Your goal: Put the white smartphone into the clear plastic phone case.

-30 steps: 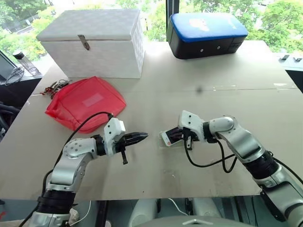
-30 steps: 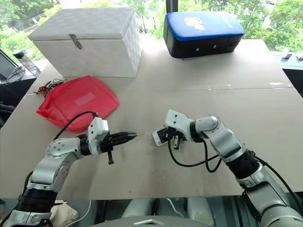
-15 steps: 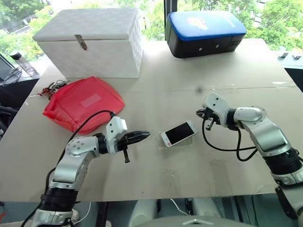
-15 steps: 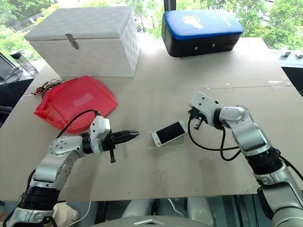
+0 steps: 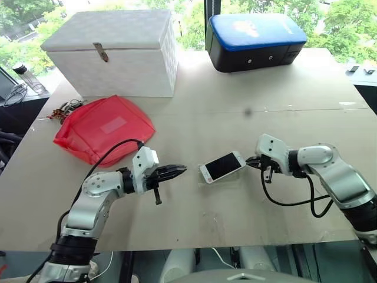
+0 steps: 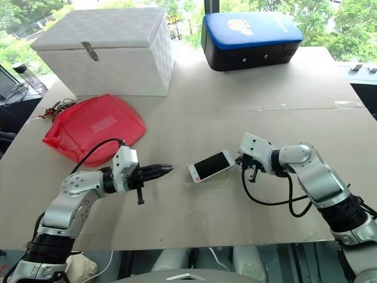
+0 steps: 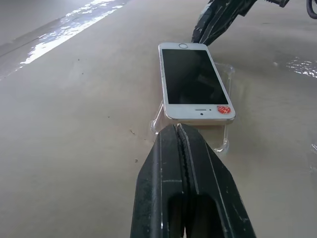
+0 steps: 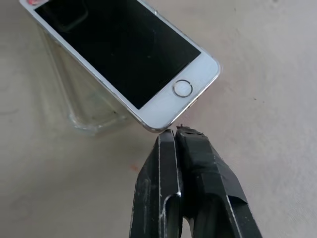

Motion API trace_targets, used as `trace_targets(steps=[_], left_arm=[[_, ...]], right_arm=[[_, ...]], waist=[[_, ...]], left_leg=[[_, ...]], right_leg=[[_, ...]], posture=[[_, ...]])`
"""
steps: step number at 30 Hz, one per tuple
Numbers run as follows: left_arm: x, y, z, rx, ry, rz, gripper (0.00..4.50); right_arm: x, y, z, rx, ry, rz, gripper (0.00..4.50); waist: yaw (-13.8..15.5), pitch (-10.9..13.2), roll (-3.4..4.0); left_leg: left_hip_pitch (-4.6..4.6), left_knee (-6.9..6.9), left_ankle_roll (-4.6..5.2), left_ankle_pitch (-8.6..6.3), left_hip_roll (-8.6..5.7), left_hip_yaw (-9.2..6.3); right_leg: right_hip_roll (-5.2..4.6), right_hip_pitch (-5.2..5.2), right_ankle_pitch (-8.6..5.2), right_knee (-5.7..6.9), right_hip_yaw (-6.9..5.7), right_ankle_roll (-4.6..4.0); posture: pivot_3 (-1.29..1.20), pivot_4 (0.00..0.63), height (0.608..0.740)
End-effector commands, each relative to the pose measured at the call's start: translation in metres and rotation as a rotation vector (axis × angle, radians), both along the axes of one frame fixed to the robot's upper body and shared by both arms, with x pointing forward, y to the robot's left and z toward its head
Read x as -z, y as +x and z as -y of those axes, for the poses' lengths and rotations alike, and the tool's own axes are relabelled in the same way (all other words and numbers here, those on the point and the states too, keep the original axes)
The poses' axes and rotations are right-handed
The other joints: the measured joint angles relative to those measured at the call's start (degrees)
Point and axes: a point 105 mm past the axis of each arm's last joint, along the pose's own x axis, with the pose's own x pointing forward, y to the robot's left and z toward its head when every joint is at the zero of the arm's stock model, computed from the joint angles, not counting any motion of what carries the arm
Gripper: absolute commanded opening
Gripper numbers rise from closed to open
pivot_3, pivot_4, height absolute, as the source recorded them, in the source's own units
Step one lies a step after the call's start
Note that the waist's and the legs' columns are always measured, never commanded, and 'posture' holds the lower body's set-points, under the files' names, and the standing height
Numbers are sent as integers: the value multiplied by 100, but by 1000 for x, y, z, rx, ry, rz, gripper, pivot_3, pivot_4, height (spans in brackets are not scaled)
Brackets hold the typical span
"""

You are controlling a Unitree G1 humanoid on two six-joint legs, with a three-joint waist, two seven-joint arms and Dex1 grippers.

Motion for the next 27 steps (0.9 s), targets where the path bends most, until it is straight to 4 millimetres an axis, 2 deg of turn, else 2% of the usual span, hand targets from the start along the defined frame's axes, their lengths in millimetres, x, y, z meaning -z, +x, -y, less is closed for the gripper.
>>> trace_targets(steps=[1,9,13,16,18,27], left_arm=[[-9,0,0,10,-1,37,0],[-8,1,-4,15,12,32,0],[-7,0,-5,22,14,23,0],[-5,-1,-4,33,17,11,0],[-4,-1,-1,44,16,6,0],[11,5,16,86,79,-15,0]], right_arm=[[-15,-7,-8,-46,43,34,17],[-10,-29,-9,-110,26,-22,17],[-21,-38,-4,-108,65,-21,17],[-29,-22,-4,-35,109,42,17],[-30,-4,-3,22,97,109,17],[-21,43,-8,59,46,179,17]], waist=[[-1,1,0],[11,2,-2],[24,7,-5],[-12,8,-7],[-10,8,-8],[-4,12,-6]], left_leg=[[0,0,0,0,0,0],[0,0,0,0,0,0],[-2,1,0,0,0,-1],[2,2,0,0,0,2],[6,2,0,0,0,5],[1,2,0,0,-1,5]], right_leg=[[0,0,0,0,1,0],[0,1,0,-1,0,0],[-1,1,0,-2,-2,0],[0,3,0,0,2,0],[1,3,0,2,5,0],[1,0,0,1,1,0]], posture=[[0,150,740],[0,150,740],[0,150,740],[0,150,740],[0,150,740],[0,150,740]])
